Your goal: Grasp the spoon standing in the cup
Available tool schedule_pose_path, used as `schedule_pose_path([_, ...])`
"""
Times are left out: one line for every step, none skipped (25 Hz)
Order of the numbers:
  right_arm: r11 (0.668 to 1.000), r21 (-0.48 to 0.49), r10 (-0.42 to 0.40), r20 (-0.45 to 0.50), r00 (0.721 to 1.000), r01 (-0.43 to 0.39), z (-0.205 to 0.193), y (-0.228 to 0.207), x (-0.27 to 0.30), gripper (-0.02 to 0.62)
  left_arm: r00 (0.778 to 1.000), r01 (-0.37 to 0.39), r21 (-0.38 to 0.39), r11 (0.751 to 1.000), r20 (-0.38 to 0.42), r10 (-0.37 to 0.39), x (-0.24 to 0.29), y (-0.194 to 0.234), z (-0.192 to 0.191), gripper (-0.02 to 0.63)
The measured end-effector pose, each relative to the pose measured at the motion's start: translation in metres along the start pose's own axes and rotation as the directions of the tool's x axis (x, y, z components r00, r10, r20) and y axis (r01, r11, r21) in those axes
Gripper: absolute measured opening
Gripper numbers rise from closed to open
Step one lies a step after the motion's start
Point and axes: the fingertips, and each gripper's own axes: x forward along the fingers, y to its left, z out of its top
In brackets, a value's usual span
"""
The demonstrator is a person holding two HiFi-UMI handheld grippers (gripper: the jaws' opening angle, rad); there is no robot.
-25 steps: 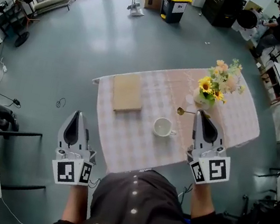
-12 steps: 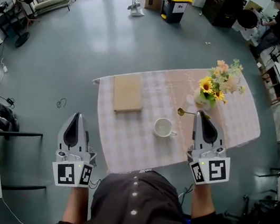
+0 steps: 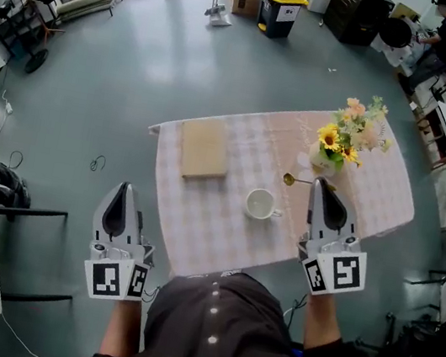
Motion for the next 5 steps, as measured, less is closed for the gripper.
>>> schedule_pose_path([1.000,0.000,0.000,0.000,1.000,0.000,0.0002,0.0003,0.0000,0.002,1.000,-0.001,0.000,1.000,0.000,0.001,-0.0004,0.0002,0.0003,0.017])
schedule_pose_path([1.000,0.000,0.000,-0.001,1.000,0.000,0.0004,0.0005,0.0001,0.002,1.000,-0.002,-0.001,1.000,-0.001,0.002,-0.0008,0.0005,0.0004,0.017])
schedule_pose_path([1.000,0.000,0.000,-0.001,1.000,0.000,0.0005,0.0007,0.0001,0.002,1.000,-0.002,-0.001,1.000,-0.002,0.002,-0.0010,0.0006,0.0005,0.017])
schedule_pose_path([1.000,0.000,0.000,-0.001,1.000,0.000,0.0006,0.0008,0.0001,0.002,1.000,-0.003,-0.001,1.000,-0.003,0.003,-0.0012,0.0007,0.0005,0.017])
schedule_pose_path([1.000,-0.001,0.000,-0.001,1.000,0.000,0.0007,0.0008,0.0001,0.002,1.000,-0.003,-0.001,1.000,-0.004,0.003,-0.0013,0.0007,0.0005,0.017])
